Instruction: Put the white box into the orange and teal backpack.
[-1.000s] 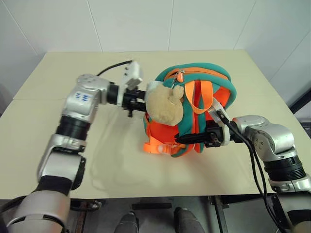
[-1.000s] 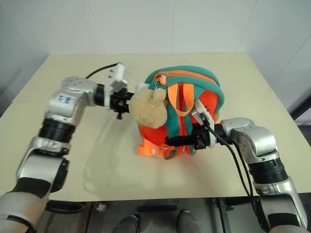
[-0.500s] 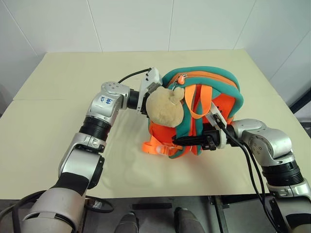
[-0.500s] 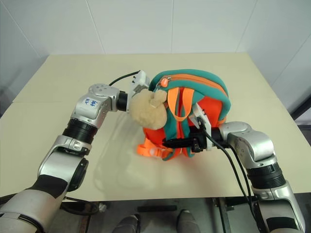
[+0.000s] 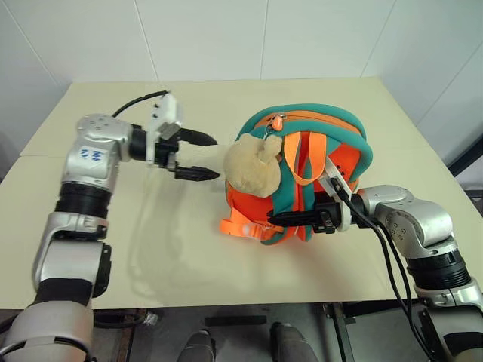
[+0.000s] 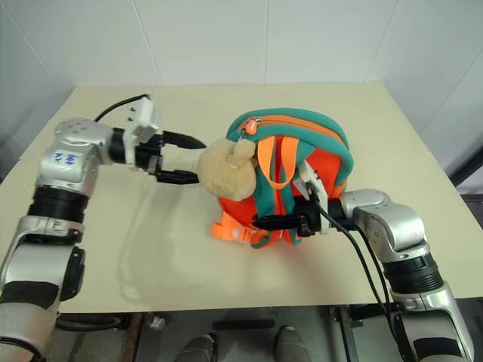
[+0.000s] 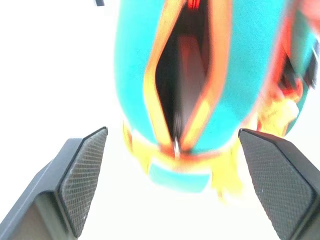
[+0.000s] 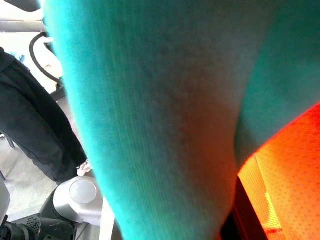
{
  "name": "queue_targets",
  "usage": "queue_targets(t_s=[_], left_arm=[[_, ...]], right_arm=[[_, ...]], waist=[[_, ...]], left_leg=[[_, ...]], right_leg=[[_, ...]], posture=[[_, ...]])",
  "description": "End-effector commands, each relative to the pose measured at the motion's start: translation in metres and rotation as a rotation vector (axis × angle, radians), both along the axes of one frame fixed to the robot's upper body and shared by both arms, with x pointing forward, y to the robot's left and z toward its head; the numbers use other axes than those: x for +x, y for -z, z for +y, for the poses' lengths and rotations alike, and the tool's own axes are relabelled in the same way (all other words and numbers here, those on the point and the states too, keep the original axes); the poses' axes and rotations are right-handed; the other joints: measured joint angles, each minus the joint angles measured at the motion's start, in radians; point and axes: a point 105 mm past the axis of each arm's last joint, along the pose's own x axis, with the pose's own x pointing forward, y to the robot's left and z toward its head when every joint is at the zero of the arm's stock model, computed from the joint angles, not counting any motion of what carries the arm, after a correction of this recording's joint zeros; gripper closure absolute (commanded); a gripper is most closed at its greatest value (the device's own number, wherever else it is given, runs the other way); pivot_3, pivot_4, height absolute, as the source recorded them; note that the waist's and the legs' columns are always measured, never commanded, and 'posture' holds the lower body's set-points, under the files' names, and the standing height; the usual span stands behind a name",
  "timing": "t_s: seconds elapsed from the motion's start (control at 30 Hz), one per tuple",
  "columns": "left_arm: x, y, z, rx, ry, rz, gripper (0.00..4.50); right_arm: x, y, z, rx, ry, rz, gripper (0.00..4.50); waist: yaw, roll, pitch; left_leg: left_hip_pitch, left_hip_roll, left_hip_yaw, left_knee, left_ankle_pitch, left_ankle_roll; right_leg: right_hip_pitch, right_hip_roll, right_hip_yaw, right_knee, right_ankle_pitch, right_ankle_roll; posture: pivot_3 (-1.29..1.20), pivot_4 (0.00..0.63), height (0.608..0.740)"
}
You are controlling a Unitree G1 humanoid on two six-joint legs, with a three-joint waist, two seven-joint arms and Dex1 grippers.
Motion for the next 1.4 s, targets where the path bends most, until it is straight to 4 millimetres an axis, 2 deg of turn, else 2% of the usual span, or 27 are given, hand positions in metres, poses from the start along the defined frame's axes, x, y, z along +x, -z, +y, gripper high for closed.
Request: queue_targets(t_s=[0.03, 0.13, 0.2, 0.33, 0.53, 0.63, 0.8, 0.9, 1.03, 1.13, 1.23, 1.33, 1.4], left_arm=[[-0.026, -0.030, -0.002, -0.034, 0.082, -0.107, 0.03], [-0.042, -0.036, -0.014, -0.088, 0.127, -0.116, 0.03], [-0.056, -0.039, -0.030, -0.142, 0.175, -0.112, 0.03], [-0.074, -0.034, -0.055, -0.193, 0.231, -0.098, 0.03], [-0.076, -0.024, -0.072, -0.213, 0.228, -0.104, 0.03], [-0.071, -0.026, -0.079, -0.258, 0.212, -0.138, 0.60], [-0.071, -0.038, -0.075, -0.286, 0.215, -0.164, 2.02], [-0.067, -0.044, -0.067, -0.275, 0.186, -0.192, 2.85], [-0.055, -0.058, -0.040, -0.215, 0.107, -0.228, 3.81], [-0.042, -0.064, -0.014, -0.125, 0.024, -0.242, 3.81], [-0.026, -0.060, 0.015, 0.004, -0.075, -0.250, 3.81], [-0.005, -0.032, 0.048, 0.155, -0.184, -0.219, 3.81], [0.005, -0.013, 0.061, 0.209, -0.220, -0.191, 3.81]], right_arm=[[0.000, -0.002, 0.003, 0.004, -0.015, -0.022, 4.35], [0.002, 0.000, 0.005, 0.001, -0.016, -0.021, 4.35], [0.003, 0.000, 0.006, -0.001, -0.019, -0.021, 4.35], [0.004, -0.001, 0.006, -0.002, -0.030, -0.024, 4.35], [0.005, -0.001, 0.006, -0.004, -0.034, -0.027, 4.35], [0.004, -0.001, 0.006, -0.004, -0.033, -0.027, 4.35], [0.002, 0.000, 0.005, -0.003, -0.026, -0.025, 4.35], [0.002, 0.001, 0.005, -0.002, -0.020, -0.024, 4.35], [0.002, 0.002, 0.004, 0.000, -0.009, -0.022, 4.35], [0.002, 0.003, 0.003, -0.004, -0.004, -0.019, 4.35], [0.001, 0.004, 0.001, -0.007, 0.000, -0.019, 4.35], [0.003, 0.002, 0.001, 0.001, 0.016, -0.027, 4.35], [0.003, 0.002, 0.000, 0.004, 0.024, -0.028, 4.35]], waist=[[0.000, 0.000, 0.000], [0.003, 0.000, 0.000], [0.001, 0.000, 0.000], [0.000, 0.000, 0.000], [-0.001, 0.000, 0.000], [0.002, 0.000, 0.000], [0.002, 0.000, 0.000], [0.000, 0.000, 0.000], [0.000, 0.000, 0.000], [0.000, 0.000, 0.000], [-0.003, 0.000, 0.000], [-0.003, 0.000, 0.000], [-0.002, 0.000, 0.000]], left_leg=[[0.000, 0.000, 0.000, 0.000, 0.000, 0.000], [-0.001, 0.000, -0.001, 0.000, 0.000, 0.000], [0.000, 0.000, -0.001, 0.000, 0.000, 0.000], [0.000, 0.000, -0.001, 0.001, 0.000, 0.000], [0.003, 0.000, -0.001, 0.003, 0.002, 0.000], [0.007, 0.000, -0.001, 0.003, 0.002, 0.000], [0.007, 0.000, -0.001, 0.004, 0.002, 0.000], [0.008, 0.000, 0.000, 0.003, 0.002, 0.000], [0.009, 0.000, 0.000, 0.003, 0.002, 0.000], [0.009, 0.000, 0.000, 0.002, 0.002, 0.000], [0.010, 0.000, 0.001, 0.002, 0.002, 0.000], [0.011, 0.000, 0.001, 0.000, 0.002, 0.000], [0.011, 0.000, 0.001, -0.001, 0.002, 0.000]], right_leg=[[0.000, 0.000, 0.000, 0.000, 0.000, 0.000], [0.000, 0.000, 0.000, 0.000, 0.000, 0.000], [0.000, 0.000, 0.000, 0.000, 0.000, 0.000], [0.000, 0.000, 0.000, 0.002, 0.000, 0.000], [0.001, 0.000, 0.000, 0.003, -0.001, -0.001], [0.005, 0.000, 0.000, 0.002, 0.000, -0.001], [0.006, 0.000, 0.000, 0.001, 0.000, -0.002], [0.006, 0.000, 0.001, 0.001, 0.000, -0.002], [0.006, 0.000, 0.001, 0.001, 0.000, -0.002], [0.006, 0.000, 0.001, 0.001, 0.000, -0.002], [0.006, 0.000, 0.001, 0.001, 0.000, -0.002], [0.006, 0.000, 0.001, 0.002, -0.001, -0.003], [0.006, 0.000, 0.001, 0.002, -0.001, -0.003]], posture=[[0.00, 0.150, 0.740], [0.00, 0.150, 0.740], [0.00, 0.150, 0.740], [0.00, 0.150, 0.740], [0.00, 0.150, 0.740], [0.00, 0.150, 0.740], [0.00, 0.150, 0.740], [0.00, 0.150, 0.740], [0.00, 0.150, 0.740], [0.00, 0.150, 0.740], [0.00, 0.150, 0.740], [0.00, 0.150, 0.740], [0.00, 0.150, 0.740]])
